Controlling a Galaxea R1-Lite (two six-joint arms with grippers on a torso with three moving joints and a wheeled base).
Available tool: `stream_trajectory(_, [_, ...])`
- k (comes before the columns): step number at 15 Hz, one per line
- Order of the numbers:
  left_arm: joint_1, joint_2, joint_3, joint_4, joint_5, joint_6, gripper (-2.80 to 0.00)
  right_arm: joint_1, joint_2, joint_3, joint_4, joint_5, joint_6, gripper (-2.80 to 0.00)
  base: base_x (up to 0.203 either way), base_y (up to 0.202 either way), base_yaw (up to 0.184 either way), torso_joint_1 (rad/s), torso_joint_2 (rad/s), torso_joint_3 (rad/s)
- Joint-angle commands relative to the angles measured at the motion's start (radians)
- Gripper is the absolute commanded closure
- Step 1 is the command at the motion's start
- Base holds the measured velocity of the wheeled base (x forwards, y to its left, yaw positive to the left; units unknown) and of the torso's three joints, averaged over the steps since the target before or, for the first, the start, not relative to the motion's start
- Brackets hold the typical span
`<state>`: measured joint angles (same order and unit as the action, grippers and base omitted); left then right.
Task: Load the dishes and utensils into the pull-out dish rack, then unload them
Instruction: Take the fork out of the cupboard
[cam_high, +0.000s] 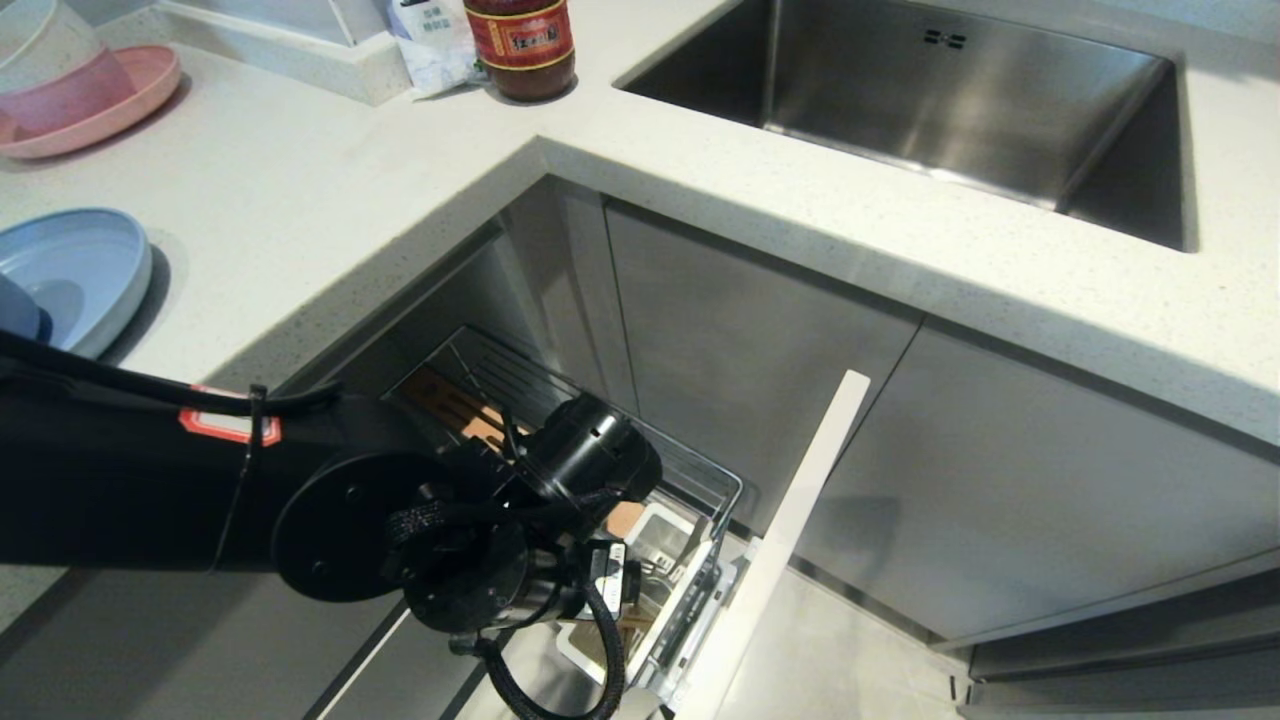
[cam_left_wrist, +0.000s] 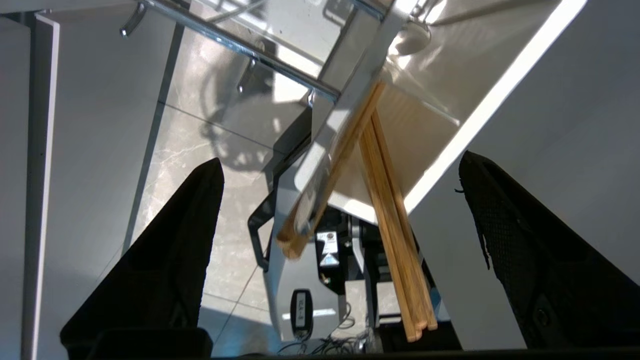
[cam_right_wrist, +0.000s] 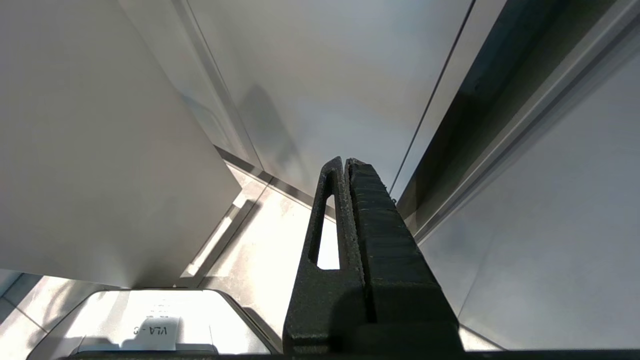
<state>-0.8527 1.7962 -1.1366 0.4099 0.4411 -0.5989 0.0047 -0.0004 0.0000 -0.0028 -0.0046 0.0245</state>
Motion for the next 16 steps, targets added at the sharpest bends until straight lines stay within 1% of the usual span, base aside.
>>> stream_trajectory(1, [0.01, 0.009, 0.007, -0.02, 0.004, -0.003, -2.8, 0.001, -0.004, 0.002, 0.0, 0.0, 0.0, 0.0, 0.0, 0.0, 0.0, 0.0, 0.0, 0.0])
stream_trajectory(11, [0.017, 0.02, 0.009, -0.049, 0.004, -0.002, -2.8, 0.001, -0.003, 0.002, 0.0, 0.0, 0.0, 0.0, 0.0, 0.0, 0.0, 0.0, 0.0, 0.0])
stream_trajectory(13, [0.03, 0.022, 0.014, -0.07, 0.005, -0.001, -2.8, 0.0, -0.004, 0.002, 0.0, 0.0, 0.0, 0.0, 0.0, 0.0, 0.0, 0.0, 0.0, 0.0])
stream_trajectory(16, [0.032, 0.029, 0.015, -0.074, 0.013, -0.001, -2.8, 0.001, -0.003, 0.002, 0.0, 0.0, 0.0, 0.0, 0.0, 0.0, 0.0, 0.0, 0.0, 0.0])
